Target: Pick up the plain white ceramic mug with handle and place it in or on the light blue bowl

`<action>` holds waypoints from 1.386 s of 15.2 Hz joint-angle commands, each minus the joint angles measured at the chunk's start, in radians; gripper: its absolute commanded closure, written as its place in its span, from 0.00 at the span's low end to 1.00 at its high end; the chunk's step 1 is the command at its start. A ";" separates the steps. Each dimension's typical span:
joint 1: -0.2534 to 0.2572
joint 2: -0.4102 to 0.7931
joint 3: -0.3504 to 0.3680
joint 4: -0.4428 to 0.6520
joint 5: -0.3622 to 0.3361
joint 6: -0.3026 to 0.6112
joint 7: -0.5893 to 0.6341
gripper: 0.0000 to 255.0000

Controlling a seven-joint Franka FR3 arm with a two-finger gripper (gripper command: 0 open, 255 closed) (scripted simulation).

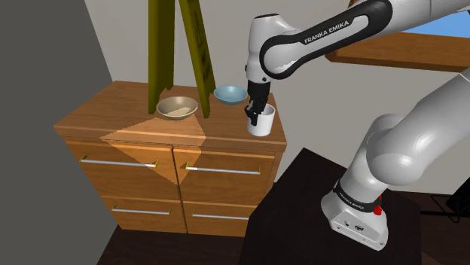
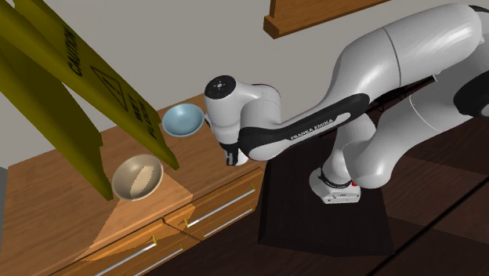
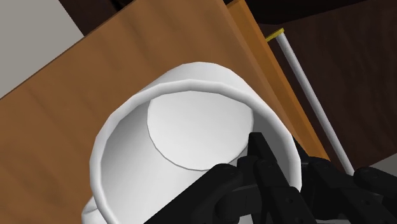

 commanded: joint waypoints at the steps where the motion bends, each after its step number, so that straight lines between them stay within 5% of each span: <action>1: 0.000 -0.011 0.000 0.013 0.000 -0.025 0.000 1.00; 21: 0.000 -0.082 -0.001 0.228 0.001 -0.310 -0.003 1.00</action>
